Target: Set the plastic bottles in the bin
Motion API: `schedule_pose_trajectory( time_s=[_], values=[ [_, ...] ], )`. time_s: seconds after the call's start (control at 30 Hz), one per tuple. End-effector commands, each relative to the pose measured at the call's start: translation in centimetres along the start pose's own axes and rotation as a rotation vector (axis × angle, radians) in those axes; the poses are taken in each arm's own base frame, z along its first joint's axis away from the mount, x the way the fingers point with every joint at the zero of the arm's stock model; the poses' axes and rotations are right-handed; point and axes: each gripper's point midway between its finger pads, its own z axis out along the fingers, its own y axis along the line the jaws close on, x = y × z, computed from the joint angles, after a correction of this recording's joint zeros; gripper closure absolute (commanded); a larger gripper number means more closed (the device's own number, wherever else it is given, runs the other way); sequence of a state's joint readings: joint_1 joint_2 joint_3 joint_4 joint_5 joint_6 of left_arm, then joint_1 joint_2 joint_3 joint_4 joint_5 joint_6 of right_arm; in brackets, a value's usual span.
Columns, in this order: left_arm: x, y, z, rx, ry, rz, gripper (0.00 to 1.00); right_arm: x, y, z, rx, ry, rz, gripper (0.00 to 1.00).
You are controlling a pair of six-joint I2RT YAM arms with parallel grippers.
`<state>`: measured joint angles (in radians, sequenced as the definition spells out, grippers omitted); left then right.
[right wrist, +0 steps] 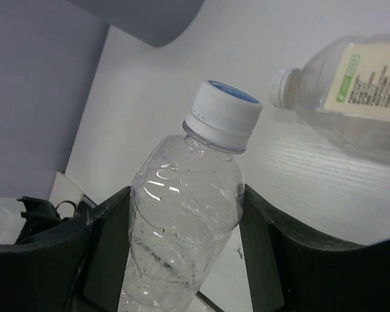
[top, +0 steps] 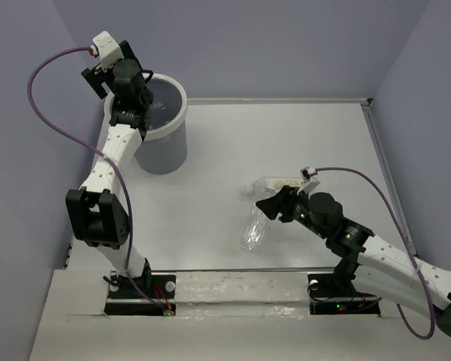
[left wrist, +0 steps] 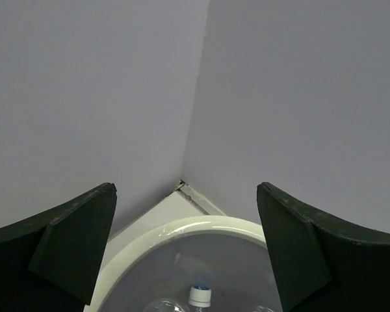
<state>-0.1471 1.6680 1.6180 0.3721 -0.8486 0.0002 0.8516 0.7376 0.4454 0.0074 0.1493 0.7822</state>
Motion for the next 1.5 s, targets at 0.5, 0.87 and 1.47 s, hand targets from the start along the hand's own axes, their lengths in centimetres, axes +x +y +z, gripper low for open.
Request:
schedule_pose_trajectory(
  time_s=[0.5,0.87,1.47],
  values=[
    [-10.0,2.6,-21.2,0.762,0.139,-0.457,0.01,-21.6,19.5,5.7,-0.224,-0.511,-0.395,0.53],
    [4.1,8.7,-30.0,0.919,0.445,-0.328,0.01,-27.5,27.7,11.0,-0.331,-0.672,-0.485,0.56],
    [9.1,8.4,-33.0,1.012,0.574,-0.312,0.01,-24.6,29.5,28.2,-0.381,-0.730,-0.605,0.09]
  ],
)
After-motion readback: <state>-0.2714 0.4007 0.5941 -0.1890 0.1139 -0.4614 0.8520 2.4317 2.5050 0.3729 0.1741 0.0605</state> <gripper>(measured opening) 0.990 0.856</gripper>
